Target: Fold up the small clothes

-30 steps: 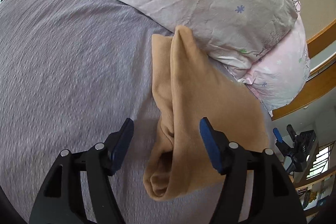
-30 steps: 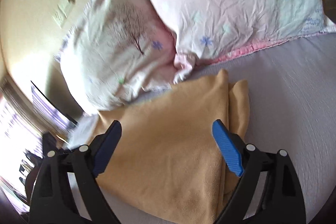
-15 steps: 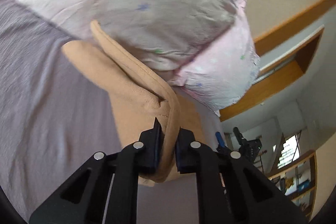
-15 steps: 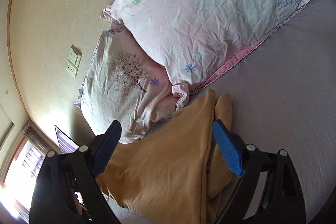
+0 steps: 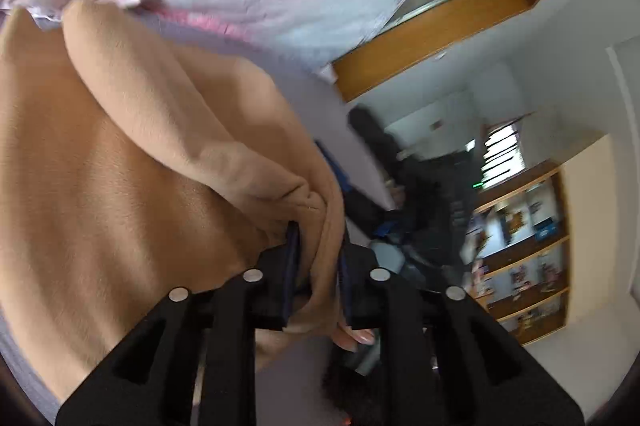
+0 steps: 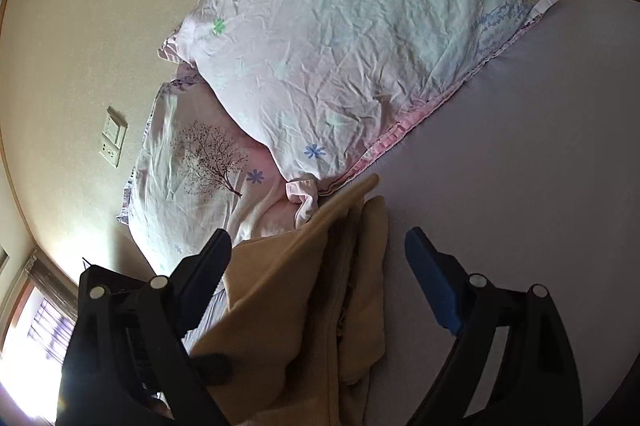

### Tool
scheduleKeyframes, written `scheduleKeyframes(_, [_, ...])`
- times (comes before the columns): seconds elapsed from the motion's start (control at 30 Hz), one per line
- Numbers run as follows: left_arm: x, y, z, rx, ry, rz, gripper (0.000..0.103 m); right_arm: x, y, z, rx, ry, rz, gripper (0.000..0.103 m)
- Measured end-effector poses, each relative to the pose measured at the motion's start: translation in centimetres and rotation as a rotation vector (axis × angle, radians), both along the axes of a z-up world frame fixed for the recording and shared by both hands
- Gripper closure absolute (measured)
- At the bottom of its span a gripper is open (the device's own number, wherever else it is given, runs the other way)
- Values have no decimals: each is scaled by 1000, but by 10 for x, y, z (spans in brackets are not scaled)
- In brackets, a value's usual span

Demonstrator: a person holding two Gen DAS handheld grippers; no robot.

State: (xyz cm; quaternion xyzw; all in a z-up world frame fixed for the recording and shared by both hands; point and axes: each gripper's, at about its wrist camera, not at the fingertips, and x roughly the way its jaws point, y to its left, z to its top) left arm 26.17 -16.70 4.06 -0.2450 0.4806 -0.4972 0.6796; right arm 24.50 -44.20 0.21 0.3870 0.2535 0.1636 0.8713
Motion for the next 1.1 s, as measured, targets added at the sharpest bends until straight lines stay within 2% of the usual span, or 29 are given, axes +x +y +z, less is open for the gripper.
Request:
scheduleKeyframes(0.03, [-2,25,4,-25,-13,46,66,-1,2,3,-9,-6,8,15])
scheduleKeyframes(0.07, [-4,48,8,-14,-38,119,46,-3,3,4,-13,-6,18,15])
scheduleKeyframes(0.1, [-8,68,11,22,-67,187,40,-6,5,7,-13,0,39,15])
scheduleKeyframes(0.2, [-16,102,12,74,-93,227,39,-20,16,16,-40,6,107,18])
scheduleKeyframes(0.23, [-19,108,11,86,-94,235,39,-25,20,19,-61,10,128,22])
scheduleKeyframes(0.3, [-24,109,12,105,-122,207,39,-36,30,26,-134,22,150,27])
scheduleKeyframes(0.33, [-26,109,13,126,-154,183,39,-40,33,30,-176,20,146,28])
scheduleKeyframes(0.43, [-50,82,15,256,-307,119,39,-28,43,43,-302,44,132,31])
scheduleKeyframes(0.5, [-62,64,11,326,-377,78,39,-7,58,48,-376,79,201,32])
scheduleKeyframes(0.57, [-65,58,3,353,-383,55,38,13,85,49,-523,120,286,32])
scheduleKeyframes(0.67, [-63,53,-11,384,-350,48,38,29,119,42,-636,161,421,34])
scheduleKeyframes(0.7, [-61,49,-12,392,-340,49,38,32,130,39,-686,169,451,38])
scheduleKeyframes(0.73, [-63,50,-15,397,-331,47,38,34,137,35,-733,173,456,72])
scheduleKeyframes(0.77, [-62,51,-17,401,-323,46,38,38,142,30,-777,188,444,92])
scheduleKeyframes(0.8, [-61,52,-19,402,-315,46,38,44,140,24,-781,224,409,93])
scheduleKeyframes(0.87, [-65,54,-20,398,-307,46,38,53,118,22,-676,246,318,94])
scheduleKeyframes(0.93, [-65,54,-23,390,-302,44,38,58,79,16,-485,281,202,92])
scheduleKeyframes(0.97, [-66,55,-24,390,-300,43,38,56,61,11,-406,304,153,84])
scheduleKeyframes(1.0, [-67,55,-24,390,-299,43,38,52,50,9,-385,318,105,81])
scheduleKeyframes(1.07, [-60,53,-25,369,-283,49,38,34,30,10,-337,324,47,50])
scheduleKeyframes(1.1, [-59,58,-23,346,-269,53,38,24,24,11,-289,305,55,47])
